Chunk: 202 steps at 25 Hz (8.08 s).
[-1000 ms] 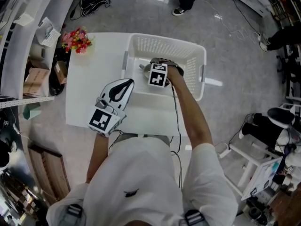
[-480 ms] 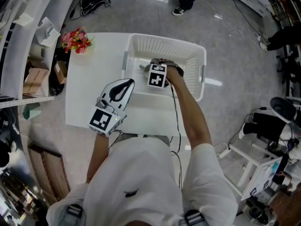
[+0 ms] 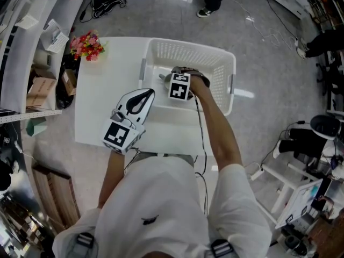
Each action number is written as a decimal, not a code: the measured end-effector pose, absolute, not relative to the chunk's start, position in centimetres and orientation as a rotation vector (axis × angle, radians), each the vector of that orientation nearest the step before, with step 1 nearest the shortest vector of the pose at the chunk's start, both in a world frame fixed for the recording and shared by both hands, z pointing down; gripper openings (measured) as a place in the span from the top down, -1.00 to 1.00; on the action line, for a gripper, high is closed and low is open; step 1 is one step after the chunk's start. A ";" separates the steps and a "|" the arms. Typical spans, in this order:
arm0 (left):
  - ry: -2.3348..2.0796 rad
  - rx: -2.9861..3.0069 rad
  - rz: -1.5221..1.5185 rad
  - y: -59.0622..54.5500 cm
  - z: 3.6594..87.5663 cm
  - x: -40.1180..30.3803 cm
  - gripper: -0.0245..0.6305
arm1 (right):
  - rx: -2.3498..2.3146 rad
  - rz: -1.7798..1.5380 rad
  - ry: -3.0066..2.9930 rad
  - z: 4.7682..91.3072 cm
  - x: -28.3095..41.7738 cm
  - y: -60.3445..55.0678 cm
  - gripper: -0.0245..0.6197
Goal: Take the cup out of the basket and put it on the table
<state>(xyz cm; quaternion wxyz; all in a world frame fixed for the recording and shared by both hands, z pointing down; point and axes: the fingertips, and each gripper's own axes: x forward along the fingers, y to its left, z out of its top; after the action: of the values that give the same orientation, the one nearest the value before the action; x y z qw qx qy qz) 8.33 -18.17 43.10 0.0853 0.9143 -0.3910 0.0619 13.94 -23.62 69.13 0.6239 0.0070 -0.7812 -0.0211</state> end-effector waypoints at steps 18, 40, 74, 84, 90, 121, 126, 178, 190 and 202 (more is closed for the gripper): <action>-1.165 2.748 0.163 -18.5 42.3 9.1 0.89 | 0.024 -0.074 -1.851 62.7 14.5 -22.7 -0.39; -1.306 2.729 0.093 -16.6 39.3 4.4 0.89 | 0.041 -0.301 -1.907 49.8 9.9 -22.3 -0.39; -1.561 2.616 0.054 -12.4 38.2 -4.9 0.89 | -0.109 -0.480 -1.931 46.5 -0.5 -19.3 -0.39; -1.618 2.578 0.053 -11.8 38.4 -7.9 0.89 | -0.160 -0.502 -1.927 47.0 -3.6 -18.7 -0.39; -1.643 2.558 0.052 -11.4 38.7 -9.1 0.89 | -0.196 -0.508 -1.923 47.9 -5.2 -18.1 -0.39; -1.731 2.456 0.021 -10.5 42.6 -13.4 0.89 | -0.285 -0.455 -1.905 56.3 -10.3 -15.8 -0.39; -1.746 2.440 0.022 -10.3 43.5 -14.0 0.89 | -0.292 -0.448 -1.886 58.1 -10.8 -15.3 -0.39; -1.806 2.338 0.016 -9.3 46.8 -17.7 0.89 | -0.397 -0.450 -1.849 67.0 -15.5 -13.7 -0.39; -1.814 2.321 0.018 -8.8 47.2 -17.9 0.89 | -0.419 -0.440 -1.833 68.6 -14.9 -13.1 -0.39; -1.808 2.319 0.034 -8.9 47.7 -17.5 0.89 | -0.433 -0.411 -1.855 69.5 -14.9 -12.6 -0.39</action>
<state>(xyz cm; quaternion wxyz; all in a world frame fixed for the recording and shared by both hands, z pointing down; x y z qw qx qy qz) -17.46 -8.92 47.71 0.1003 0.7847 -0.6116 0.0114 -14.94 -12.63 69.46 0.5615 -0.1837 -0.7877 -0.1747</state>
